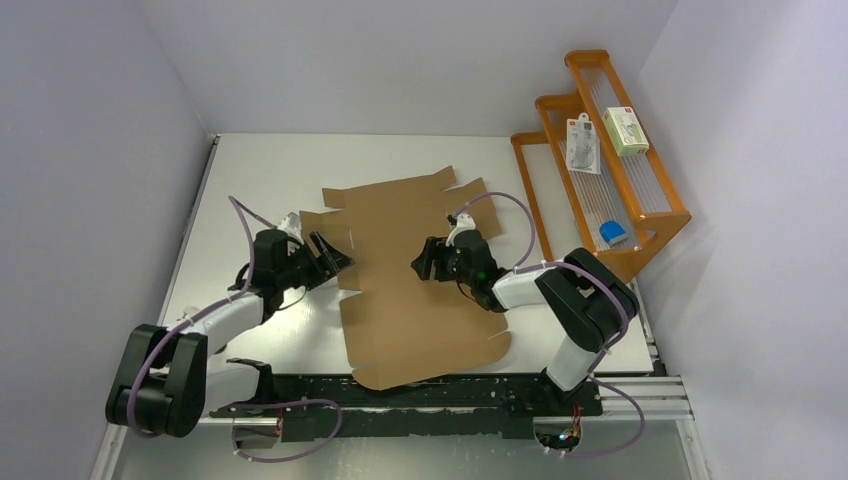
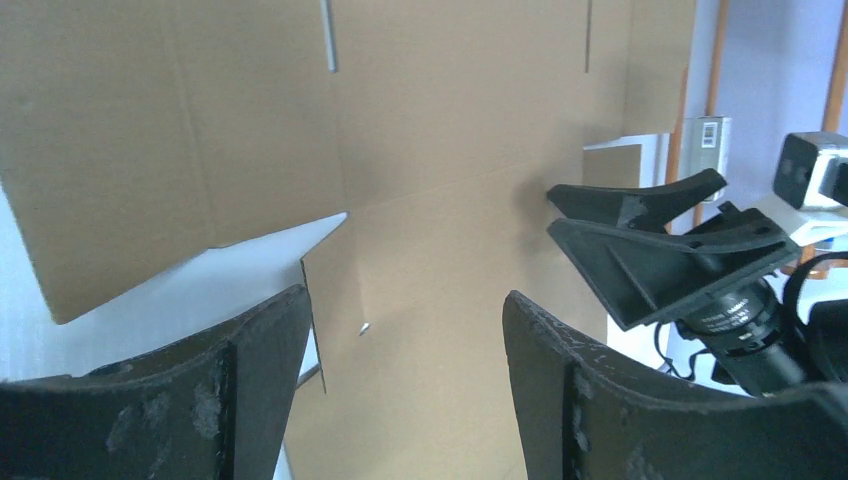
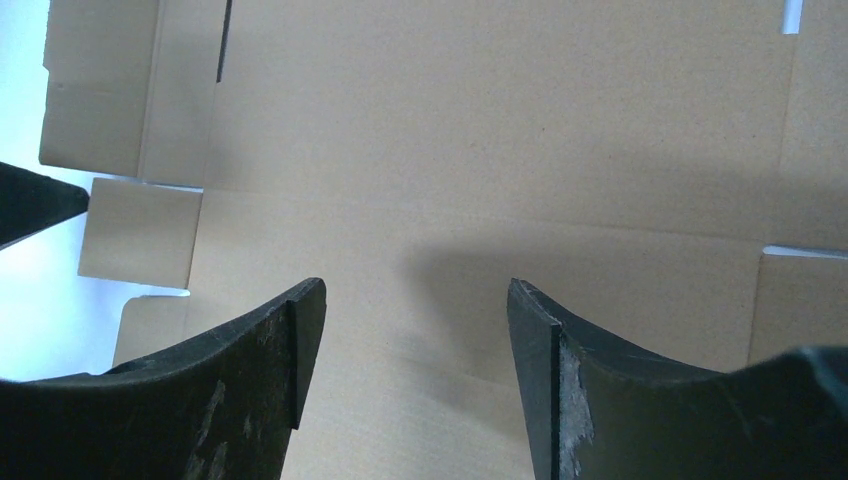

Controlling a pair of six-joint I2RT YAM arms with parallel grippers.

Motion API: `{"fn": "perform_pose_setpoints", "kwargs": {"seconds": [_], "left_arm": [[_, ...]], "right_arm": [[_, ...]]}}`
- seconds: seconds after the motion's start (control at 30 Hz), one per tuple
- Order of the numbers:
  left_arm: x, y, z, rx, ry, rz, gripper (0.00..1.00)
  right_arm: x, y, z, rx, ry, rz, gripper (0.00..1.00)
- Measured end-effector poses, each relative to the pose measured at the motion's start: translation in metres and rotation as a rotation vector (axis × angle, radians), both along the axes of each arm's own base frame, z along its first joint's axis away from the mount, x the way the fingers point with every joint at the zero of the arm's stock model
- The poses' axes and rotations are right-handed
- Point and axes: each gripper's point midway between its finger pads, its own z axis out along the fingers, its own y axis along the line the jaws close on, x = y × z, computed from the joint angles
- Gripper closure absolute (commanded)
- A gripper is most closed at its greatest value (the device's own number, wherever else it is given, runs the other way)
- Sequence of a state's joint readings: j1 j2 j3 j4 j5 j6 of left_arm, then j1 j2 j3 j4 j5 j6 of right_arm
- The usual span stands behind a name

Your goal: Fold the paper box

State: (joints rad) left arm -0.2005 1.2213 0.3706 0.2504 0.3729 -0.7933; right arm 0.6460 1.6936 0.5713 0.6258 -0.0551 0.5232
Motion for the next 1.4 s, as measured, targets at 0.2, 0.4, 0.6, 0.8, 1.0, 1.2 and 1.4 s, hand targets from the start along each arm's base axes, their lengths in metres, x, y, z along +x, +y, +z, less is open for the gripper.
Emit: {"fn": "perform_pose_setpoints", "kwargs": {"seconds": [0.2, 0.4, 0.6, 0.8, 1.0, 1.2, 1.4], "left_arm": [[-0.002, -0.006, 0.010, -0.017, -0.015, -0.010, 0.25], [0.003, -0.018, 0.018, -0.030, -0.034, -0.031, 0.25], [0.000, -0.047, 0.013, -0.009, -0.012, -0.098, 0.25], [0.002, -0.054, 0.003, 0.037, 0.019, -0.098, 0.24], [0.017, -0.046, 0.013, 0.122, 0.004, -0.066, 0.20], [0.054, -0.027, 0.064, 0.241, -0.117, 0.000, 0.15], [0.119, 0.006, 0.099, 0.346, -0.165, 0.062, 0.15]], "right_arm": [[0.000, 0.003, 0.000, 0.001, -0.007, -0.003, 0.30], [0.001, 0.004, 0.000, -0.005, -0.011, -0.010, 0.30], [0.001, 0.009, 0.000, -0.005, -0.014, -0.005, 0.30], [0.000, 0.009, -0.001, -0.008, -0.014, -0.008, 0.30], [-0.005, 0.006, 0.001, -0.045, 0.008, 0.004, 0.28], [-0.005, 0.004, 0.024, -0.088, -0.007, 0.031, 0.25], [0.022, 0.017, 0.071, -0.091, -0.093, 0.065, 0.23]]}}
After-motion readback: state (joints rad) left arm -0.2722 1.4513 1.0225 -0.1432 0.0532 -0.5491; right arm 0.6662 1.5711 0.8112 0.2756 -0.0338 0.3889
